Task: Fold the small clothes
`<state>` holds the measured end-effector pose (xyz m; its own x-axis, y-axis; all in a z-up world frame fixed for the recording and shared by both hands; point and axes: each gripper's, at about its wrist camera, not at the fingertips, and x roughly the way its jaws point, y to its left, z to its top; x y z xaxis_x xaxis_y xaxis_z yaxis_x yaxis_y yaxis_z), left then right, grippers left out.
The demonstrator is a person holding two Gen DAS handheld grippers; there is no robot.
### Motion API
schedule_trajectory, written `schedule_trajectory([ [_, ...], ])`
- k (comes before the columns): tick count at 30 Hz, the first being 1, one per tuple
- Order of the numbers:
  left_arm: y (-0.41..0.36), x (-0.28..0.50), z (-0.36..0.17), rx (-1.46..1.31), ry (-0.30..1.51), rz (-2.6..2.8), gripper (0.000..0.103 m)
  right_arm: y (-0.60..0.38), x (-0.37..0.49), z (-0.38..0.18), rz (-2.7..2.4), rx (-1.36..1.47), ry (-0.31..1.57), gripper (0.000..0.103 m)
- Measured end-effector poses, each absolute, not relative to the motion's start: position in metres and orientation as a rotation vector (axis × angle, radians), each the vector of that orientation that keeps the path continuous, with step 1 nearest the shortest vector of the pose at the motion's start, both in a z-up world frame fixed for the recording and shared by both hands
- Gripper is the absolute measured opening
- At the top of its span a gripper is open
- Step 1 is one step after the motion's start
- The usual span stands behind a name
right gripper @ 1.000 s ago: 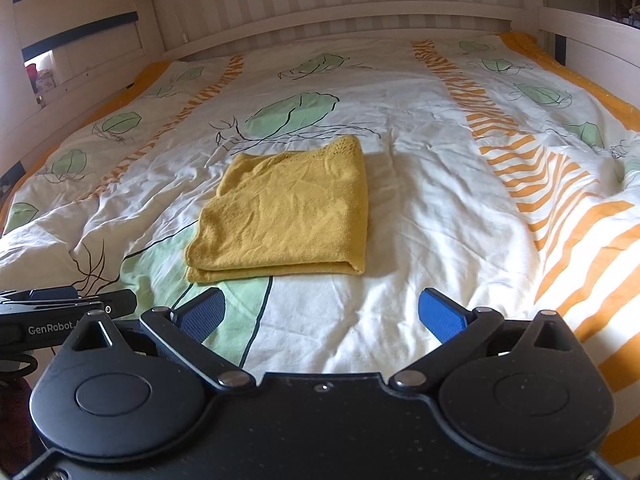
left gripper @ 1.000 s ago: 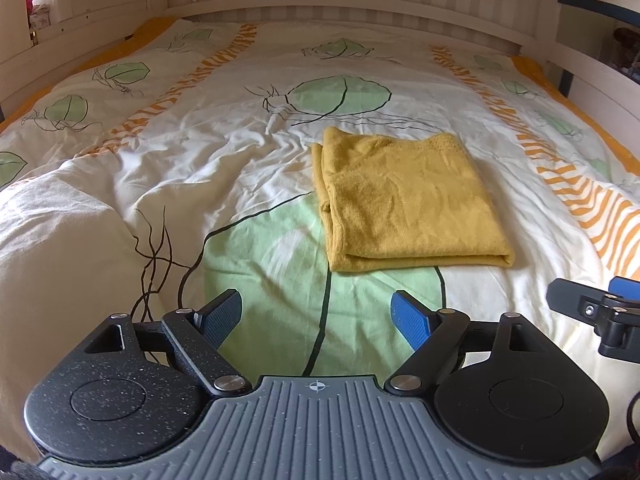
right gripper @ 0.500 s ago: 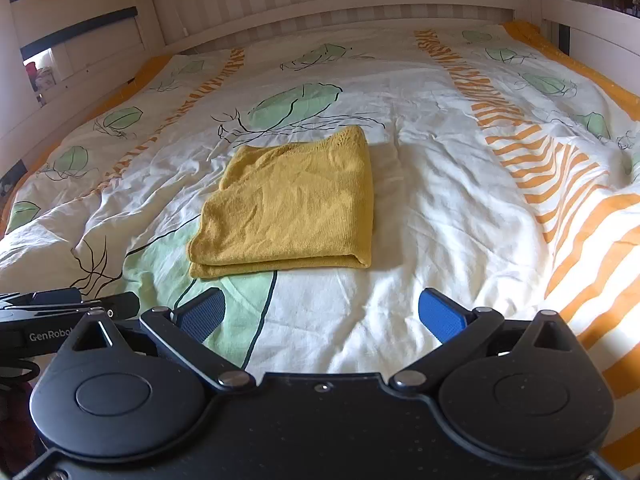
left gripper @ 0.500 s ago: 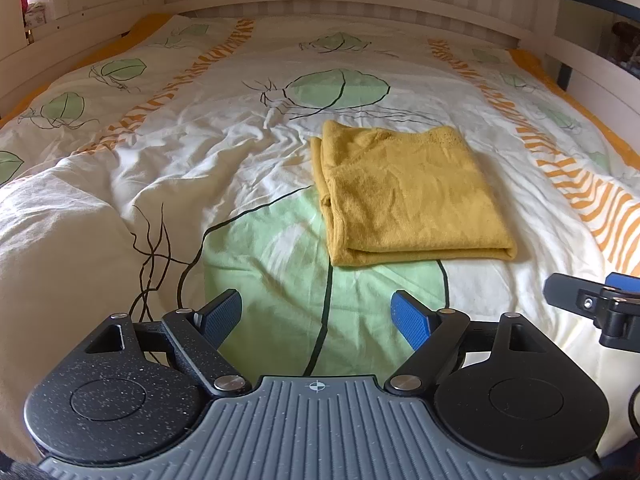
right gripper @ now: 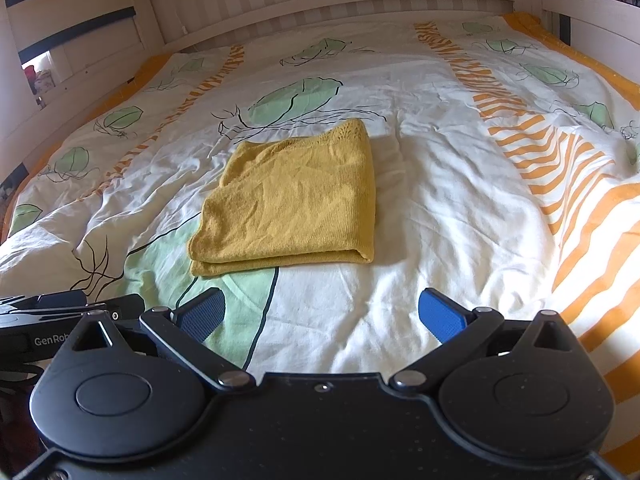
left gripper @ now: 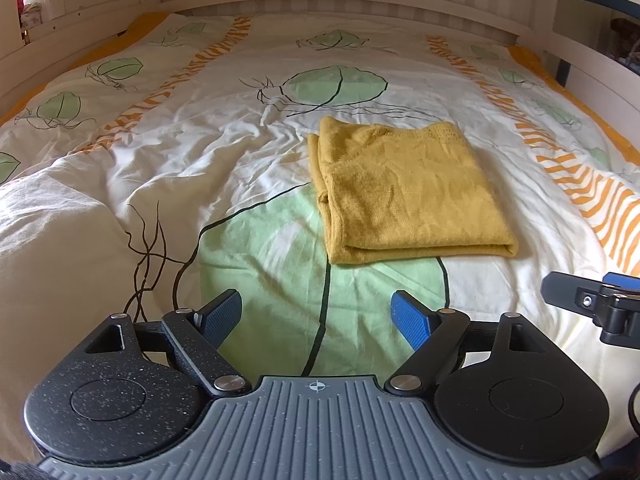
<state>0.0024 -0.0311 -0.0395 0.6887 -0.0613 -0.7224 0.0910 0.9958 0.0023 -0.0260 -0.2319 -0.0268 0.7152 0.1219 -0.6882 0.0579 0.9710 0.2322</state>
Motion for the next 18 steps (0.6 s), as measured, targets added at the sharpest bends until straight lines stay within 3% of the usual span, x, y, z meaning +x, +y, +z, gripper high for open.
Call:
schedule_trajectory([
  [18, -0.0329, 0.0064, -0.0405, 0.044, 0.810, -0.093, 0.081, -0.2289, -0.0240, -0.0309, 0.036, 0.267, 0.784, 0.102],
])
